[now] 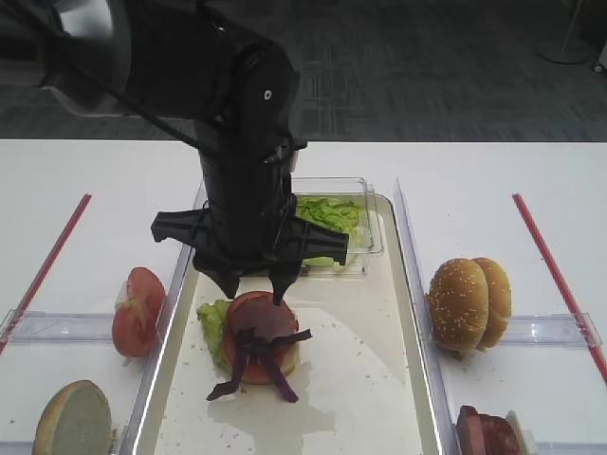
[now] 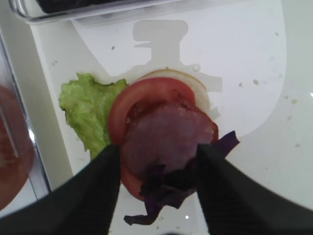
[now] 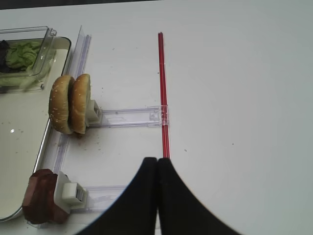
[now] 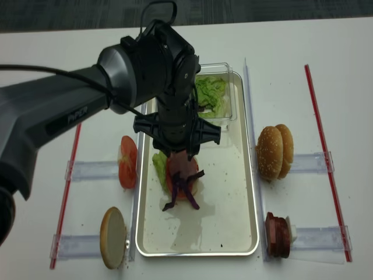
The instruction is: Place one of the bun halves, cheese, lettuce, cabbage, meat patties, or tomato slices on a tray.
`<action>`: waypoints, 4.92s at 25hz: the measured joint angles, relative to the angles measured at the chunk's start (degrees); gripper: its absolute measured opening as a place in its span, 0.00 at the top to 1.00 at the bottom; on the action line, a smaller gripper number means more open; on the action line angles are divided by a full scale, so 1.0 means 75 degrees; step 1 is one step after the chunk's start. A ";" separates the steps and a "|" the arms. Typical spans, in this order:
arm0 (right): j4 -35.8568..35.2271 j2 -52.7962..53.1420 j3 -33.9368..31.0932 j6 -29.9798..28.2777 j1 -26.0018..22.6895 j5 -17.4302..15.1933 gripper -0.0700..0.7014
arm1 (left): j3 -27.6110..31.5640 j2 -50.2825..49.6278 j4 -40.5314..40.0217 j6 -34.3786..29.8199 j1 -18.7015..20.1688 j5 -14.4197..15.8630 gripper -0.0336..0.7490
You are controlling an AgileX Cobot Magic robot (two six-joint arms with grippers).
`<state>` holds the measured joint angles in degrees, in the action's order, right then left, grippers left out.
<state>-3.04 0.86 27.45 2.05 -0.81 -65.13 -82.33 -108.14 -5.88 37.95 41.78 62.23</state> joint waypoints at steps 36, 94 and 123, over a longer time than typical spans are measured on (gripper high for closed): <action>0.0000 0.0000 0.0000 0.0000 0.0000 0.0000 0.86 | -0.2454 0.0049 -0.0137 -0.0297 0.0000 0.1098 0.27; 0.0000 0.0000 0.0000 0.0000 0.0000 0.0000 0.86 | -0.2429 0.0277 0.0243 -0.3971 -0.5378 0.1154 0.26; 0.0000 0.0000 0.0000 0.0000 0.0000 0.0000 0.86 | 0.4463 0.6062 0.0243 -0.3943 -0.5395 0.0473 0.26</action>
<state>-3.04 0.86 27.45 2.05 -0.81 -65.13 -48.85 -62.67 -4.06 8.38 1.32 65.78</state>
